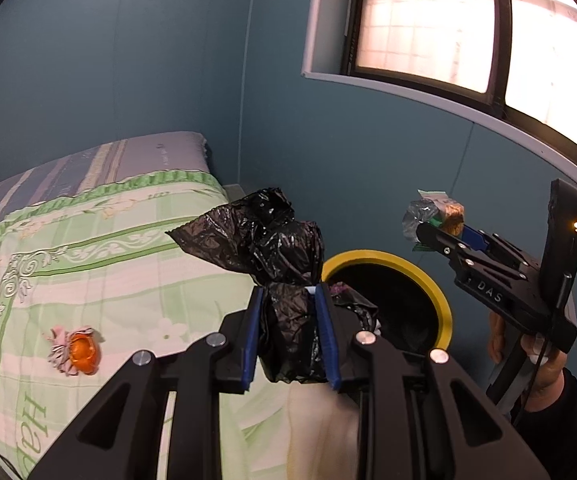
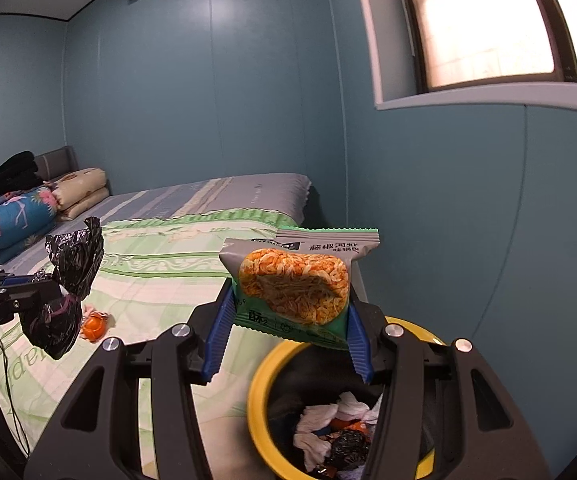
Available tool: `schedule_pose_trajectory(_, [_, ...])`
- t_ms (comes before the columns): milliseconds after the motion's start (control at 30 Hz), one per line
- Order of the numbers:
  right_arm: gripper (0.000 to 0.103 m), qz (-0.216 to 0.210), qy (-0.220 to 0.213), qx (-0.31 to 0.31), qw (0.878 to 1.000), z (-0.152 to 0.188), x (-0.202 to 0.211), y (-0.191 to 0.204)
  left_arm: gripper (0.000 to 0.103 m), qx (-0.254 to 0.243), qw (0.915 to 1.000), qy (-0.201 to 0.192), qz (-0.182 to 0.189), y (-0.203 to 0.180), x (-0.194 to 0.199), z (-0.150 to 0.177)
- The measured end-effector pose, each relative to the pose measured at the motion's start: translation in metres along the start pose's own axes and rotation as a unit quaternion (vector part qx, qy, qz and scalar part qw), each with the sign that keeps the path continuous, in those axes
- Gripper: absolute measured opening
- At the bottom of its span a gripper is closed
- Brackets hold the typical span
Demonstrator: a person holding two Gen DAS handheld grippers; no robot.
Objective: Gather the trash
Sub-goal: 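Lift the black bag and green wrapper and carry both over the yellow-rimmed bin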
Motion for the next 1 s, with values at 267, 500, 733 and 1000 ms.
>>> schedule_pose_trajectory(267, [0.048,0.023,0.016,-0.023,0.999,0.012,-0.012,-0.031,0.025,-0.010,0.9997,0.019,0.015,-0.015,-0.028,0.001])
schedule_pose_trajectory(500, [0.048,0.036,0.031,-0.038,0.998,0.015,-0.027,-0.048,0.025,-0.013,0.9982,0.046,0.036,-0.027,-0.068,0.006])
schedule_pose_trajectory(733, [0.048,0.046,0.044,-0.046,0.997,0.019,-0.036,-0.058,0.025,-0.018,0.9957,0.072,0.056,-0.037,-0.109,0.011])
schedule_pose_trajectory(1000, [0.048,0.048,0.064,-0.068,0.994,0.027,-0.050,-0.077,0.025,-0.010,0.9918,0.094,0.086,-0.045,-0.151,0.019])
Point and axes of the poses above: each gripper's, at about its wrist camera, not at the fingertips, and x roughly against the way its jaws point, y to its left, z to its underside, the point moved 8 cm from there along -x, roughly the way its jaws point, and after that the axes turned 9 degrees about z, right-handed, at the moved point
